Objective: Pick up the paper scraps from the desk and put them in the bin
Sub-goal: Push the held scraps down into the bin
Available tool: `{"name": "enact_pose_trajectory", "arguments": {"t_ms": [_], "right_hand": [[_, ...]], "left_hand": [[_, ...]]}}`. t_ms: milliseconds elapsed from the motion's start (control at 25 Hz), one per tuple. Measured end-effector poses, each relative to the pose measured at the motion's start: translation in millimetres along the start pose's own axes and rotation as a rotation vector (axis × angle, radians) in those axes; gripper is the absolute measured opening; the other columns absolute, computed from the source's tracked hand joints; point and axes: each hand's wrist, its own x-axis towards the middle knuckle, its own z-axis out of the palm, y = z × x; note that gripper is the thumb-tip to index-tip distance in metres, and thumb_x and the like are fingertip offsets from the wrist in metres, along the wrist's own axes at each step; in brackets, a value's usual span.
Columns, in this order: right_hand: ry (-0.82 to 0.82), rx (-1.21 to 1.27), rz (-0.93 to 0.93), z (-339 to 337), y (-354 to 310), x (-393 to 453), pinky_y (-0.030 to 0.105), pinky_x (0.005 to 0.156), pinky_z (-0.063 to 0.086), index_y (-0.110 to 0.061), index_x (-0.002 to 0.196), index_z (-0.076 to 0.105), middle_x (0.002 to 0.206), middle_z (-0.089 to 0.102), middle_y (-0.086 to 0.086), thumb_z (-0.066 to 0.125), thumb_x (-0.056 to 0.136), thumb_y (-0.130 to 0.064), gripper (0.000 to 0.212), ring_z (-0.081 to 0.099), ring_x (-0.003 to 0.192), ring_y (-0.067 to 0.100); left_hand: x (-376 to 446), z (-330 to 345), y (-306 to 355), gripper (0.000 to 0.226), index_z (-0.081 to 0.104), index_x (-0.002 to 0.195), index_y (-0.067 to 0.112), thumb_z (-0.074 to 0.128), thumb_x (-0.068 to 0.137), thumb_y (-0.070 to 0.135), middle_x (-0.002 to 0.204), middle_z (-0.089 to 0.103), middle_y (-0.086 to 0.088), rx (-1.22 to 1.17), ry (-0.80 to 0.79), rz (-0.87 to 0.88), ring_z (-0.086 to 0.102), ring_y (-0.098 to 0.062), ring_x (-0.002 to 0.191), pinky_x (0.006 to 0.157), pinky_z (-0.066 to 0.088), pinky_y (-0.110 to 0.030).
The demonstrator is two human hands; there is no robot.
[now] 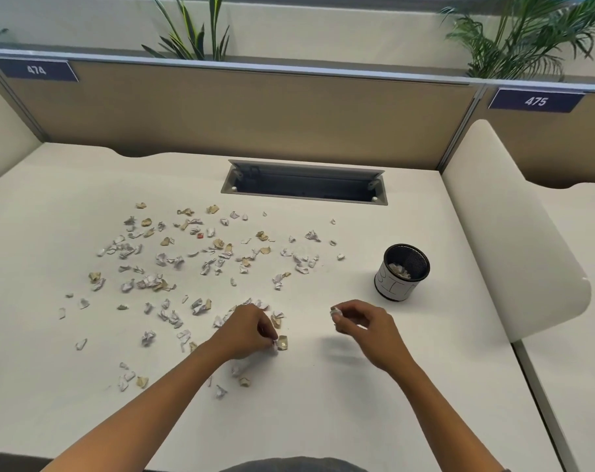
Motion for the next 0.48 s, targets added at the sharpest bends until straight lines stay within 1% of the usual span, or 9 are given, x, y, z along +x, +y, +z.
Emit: {"name": "enact_pose_trajectory", "arguments": {"t_ms": [80, 120, 160, 240, 320, 400, 480], "right_hand": [[0.062, 0.101, 0.018, -14, -5, 6, 0.021, 0.078, 0.057, -0.017, 0.094, 0.076, 0.084, 0.077, 0.001, 0.074, 0.088, -0.020, 0.007, 0.073, 0.079, 0.013], [0.096, 0.162, 0.029, -22, -8, 8, 0.022, 0.080, 0.058, -0.015, 0.095, 0.077, 0.085, 0.077, 0.003, 0.074, 0.088, -0.020, 0.009, 0.073, 0.080, 0.013], [0.138, 0.213, 0.031, -31, -12, 12, 0.023, 0.081, 0.058, -0.013, 0.097, 0.077, 0.087, 0.077, 0.003, 0.074, 0.088, -0.019, 0.011, 0.072, 0.081, 0.013], [0.245, 0.262, 0.010, -52, -19, 20, 0.018, 0.078, 0.057, -0.012, 0.097, 0.077, 0.089, 0.077, -0.001, 0.074, 0.089, -0.018, 0.011, 0.071, 0.082, 0.010], [0.366, 0.193, -0.002, -71, -28, 28, 0.016, 0.077, 0.054, -0.018, 0.097, 0.077, 0.092, 0.078, -0.005, 0.074, 0.089, -0.026, 0.012, 0.073, 0.085, 0.006], [0.478, 0.046, -0.005, -87, -33, 37, 0.015, 0.079, 0.052, -0.022, 0.098, 0.075, 0.089, 0.078, -0.006, 0.072, 0.089, -0.033, 0.014, 0.072, 0.084, 0.001], [0.533, -0.088, -0.024, -96, -35, 44, 0.003, 0.070, 0.047, -0.023, 0.098, 0.074, 0.085, 0.076, -0.012, 0.071, 0.090, -0.032, 0.013, 0.068, 0.076, -0.010]], "left_hand": [[2, -5, 5, 0.013, 0.079, 0.071, 0.023, 0.076, 0.071, 0.010, 0.070, 0.075, 0.009, -0.070, 0.027, -0.037, 0.066, 0.001, 0.060, 0.050, 0.047, -0.012], [4, -8, 7, 0.013, 0.080, 0.071, 0.024, 0.078, 0.071, 0.011, 0.070, 0.075, 0.010, -0.103, 0.031, -0.052, 0.067, 0.000, 0.060, 0.050, 0.046, -0.012], [5, -11, 11, 0.013, 0.080, 0.070, 0.024, 0.079, 0.071, 0.011, 0.070, 0.075, 0.011, -0.135, 0.031, -0.060, 0.068, 0.000, 0.063, 0.052, 0.047, -0.012], [8, -16, 19, 0.014, 0.080, 0.070, 0.024, 0.079, 0.071, 0.010, 0.071, 0.076, 0.011, -0.211, 0.030, -0.064, 0.071, -0.001, 0.069, 0.057, 0.049, -0.011], [9, -16, 27, 0.013, 0.080, 0.071, 0.022, 0.079, 0.071, 0.009, 0.074, 0.077, 0.005, -0.314, 0.026, -0.064, 0.072, -0.005, 0.071, 0.059, 0.050, -0.011], [9, -14, 37, 0.010, 0.080, 0.074, 0.018, 0.078, 0.071, 0.008, 0.076, 0.077, -0.001, -0.409, 0.003, -0.059, 0.074, -0.009, 0.071, 0.055, 0.048, -0.011], [11, -12, 47, 0.008, 0.080, 0.078, 0.017, 0.079, 0.072, 0.011, 0.078, 0.078, -0.003, -0.455, -0.031, -0.055, 0.073, -0.009, 0.071, 0.052, 0.046, -0.013]]}}
